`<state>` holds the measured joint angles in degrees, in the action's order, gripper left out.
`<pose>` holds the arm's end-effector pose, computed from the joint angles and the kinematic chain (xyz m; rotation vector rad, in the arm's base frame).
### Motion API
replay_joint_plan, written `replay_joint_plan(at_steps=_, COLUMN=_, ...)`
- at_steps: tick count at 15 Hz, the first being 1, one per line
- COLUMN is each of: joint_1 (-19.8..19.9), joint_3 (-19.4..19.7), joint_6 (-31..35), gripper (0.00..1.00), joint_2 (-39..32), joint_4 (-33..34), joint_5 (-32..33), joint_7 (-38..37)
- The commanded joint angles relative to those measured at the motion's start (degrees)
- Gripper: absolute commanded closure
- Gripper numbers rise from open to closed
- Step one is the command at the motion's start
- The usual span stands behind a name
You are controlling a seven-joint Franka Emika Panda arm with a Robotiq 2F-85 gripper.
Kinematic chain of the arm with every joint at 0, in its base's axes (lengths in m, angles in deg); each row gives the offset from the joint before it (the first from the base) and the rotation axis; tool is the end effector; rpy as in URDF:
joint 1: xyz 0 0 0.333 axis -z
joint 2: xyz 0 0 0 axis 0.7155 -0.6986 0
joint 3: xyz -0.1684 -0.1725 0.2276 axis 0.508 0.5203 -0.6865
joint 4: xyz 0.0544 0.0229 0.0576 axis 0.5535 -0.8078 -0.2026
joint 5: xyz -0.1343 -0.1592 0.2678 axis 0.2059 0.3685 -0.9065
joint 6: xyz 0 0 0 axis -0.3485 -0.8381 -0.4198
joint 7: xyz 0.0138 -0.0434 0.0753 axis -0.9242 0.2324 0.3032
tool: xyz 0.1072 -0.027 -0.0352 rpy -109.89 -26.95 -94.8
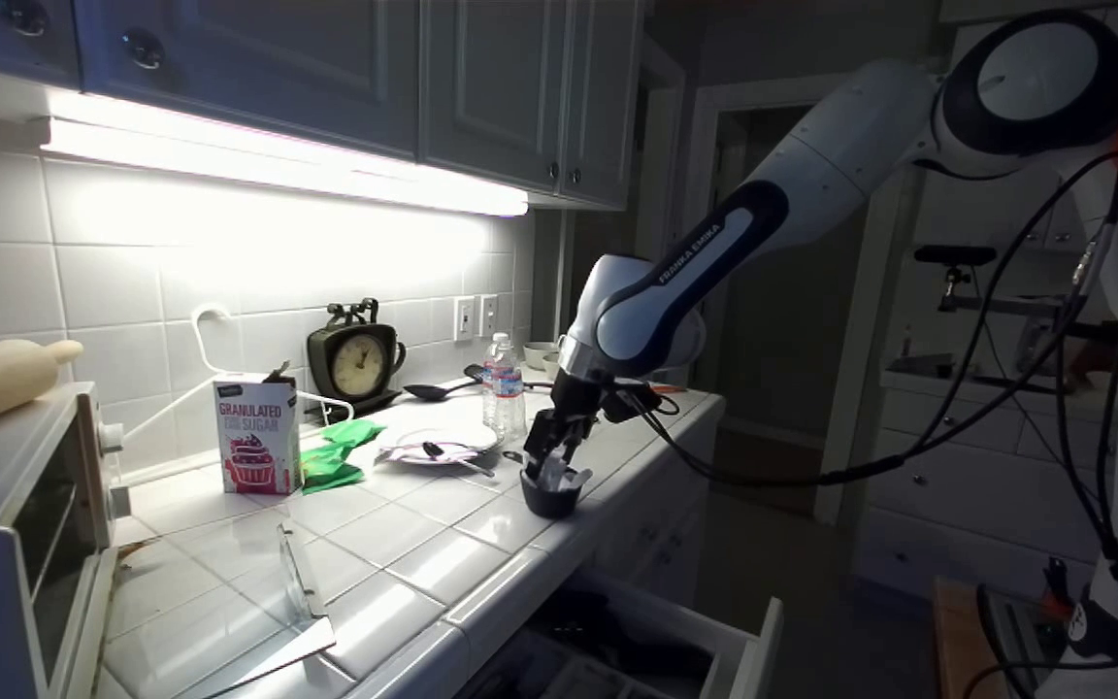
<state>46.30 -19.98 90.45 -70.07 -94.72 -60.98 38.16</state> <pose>0.5942 0.0266 0.3131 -3.0328 -0.0104 -0.4450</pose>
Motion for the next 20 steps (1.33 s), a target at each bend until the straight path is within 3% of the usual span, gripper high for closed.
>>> replay_joint_plan(at_steps=1, joint_1=0.0, joint_3=-0.6, joint_6=2.6, gripper=0.0, joint_2=0.0, joint_4=-0.1, joint_5=-1.3, joint_7=-1.3)
replay_joint_plan(at_steps=11, joint_1=2.9, joint_3=-4.5, joint_6=0.7, gripper=0.0, joint_2=1.2, joint_4=1.0, joint_5=-8.6, joint_7=0.3)
replay_joint_plan(at_steps=17, joint_1=3.1, joint_3=-3.8, joint_6=-3.0, gripper=0.0, joint_2=2.0, joint_4=1.1, joint_5=-8.1, joint_7=0.8)
replay_joint_plan(at_steps=20, joint_1=5.5, joint_3=-6.3, joint_6=-3.6, gripper=0.0, joint_2=2.8, joint_4=1.6, joint_5=-12.2, joint_7=4.1)
